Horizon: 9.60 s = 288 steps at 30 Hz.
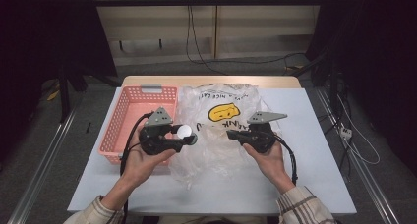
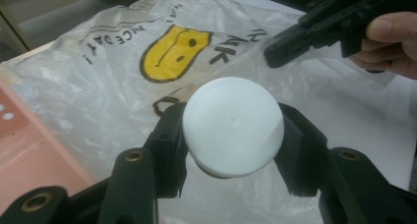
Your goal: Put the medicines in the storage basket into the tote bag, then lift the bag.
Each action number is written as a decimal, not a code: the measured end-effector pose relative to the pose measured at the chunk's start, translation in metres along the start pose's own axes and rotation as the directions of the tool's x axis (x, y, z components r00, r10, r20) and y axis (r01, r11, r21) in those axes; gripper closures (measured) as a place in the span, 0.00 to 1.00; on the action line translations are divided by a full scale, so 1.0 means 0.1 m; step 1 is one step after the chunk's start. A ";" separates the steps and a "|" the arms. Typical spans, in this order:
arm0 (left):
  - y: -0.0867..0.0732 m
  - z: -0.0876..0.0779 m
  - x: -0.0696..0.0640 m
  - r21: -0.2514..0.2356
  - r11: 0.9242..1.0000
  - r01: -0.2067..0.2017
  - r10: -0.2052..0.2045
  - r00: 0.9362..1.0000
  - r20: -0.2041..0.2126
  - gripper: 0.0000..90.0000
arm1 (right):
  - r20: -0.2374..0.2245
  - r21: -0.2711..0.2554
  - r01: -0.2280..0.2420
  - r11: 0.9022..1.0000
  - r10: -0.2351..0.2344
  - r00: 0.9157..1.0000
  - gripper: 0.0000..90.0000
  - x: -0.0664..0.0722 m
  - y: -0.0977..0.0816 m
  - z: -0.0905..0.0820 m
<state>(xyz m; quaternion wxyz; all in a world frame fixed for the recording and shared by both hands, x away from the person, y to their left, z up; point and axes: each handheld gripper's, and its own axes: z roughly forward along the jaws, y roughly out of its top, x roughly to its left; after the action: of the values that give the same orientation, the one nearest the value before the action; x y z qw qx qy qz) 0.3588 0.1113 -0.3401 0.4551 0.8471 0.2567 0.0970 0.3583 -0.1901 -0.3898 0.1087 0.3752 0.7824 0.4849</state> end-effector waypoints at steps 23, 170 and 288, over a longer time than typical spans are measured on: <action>0.07 0.40 -0.47 0.025 0.997 -0.076 0.072 0.992 0.106 0.57 | 0.003 -0.001 0.001 1.000 -0.001 1.000 1.00 0.00 0.00 0.00; -1.11 -0.13 -0.29 0.007 0.998 0.058 -0.057 0.997 -0.056 0.14 | 0.327 -0.048 -0.056 0.997 0.069 0.943 0.24 -0.06 -0.61 -1.05; -0.08 -0.40 0.24 -0.256 0.960 0.117 -0.123 0.992 -0.005 1.00 | 0.192 -0.194 -0.022 0.981 0.060 0.980 1.00 -0.50 0.03 -1.03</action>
<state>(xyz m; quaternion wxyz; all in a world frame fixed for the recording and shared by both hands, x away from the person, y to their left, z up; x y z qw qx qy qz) 0.3606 0.1566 -0.3257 0.5627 0.7633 0.2977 0.1102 0.3396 -0.2944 -0.3445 0.2108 0.4253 0.7099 0.5203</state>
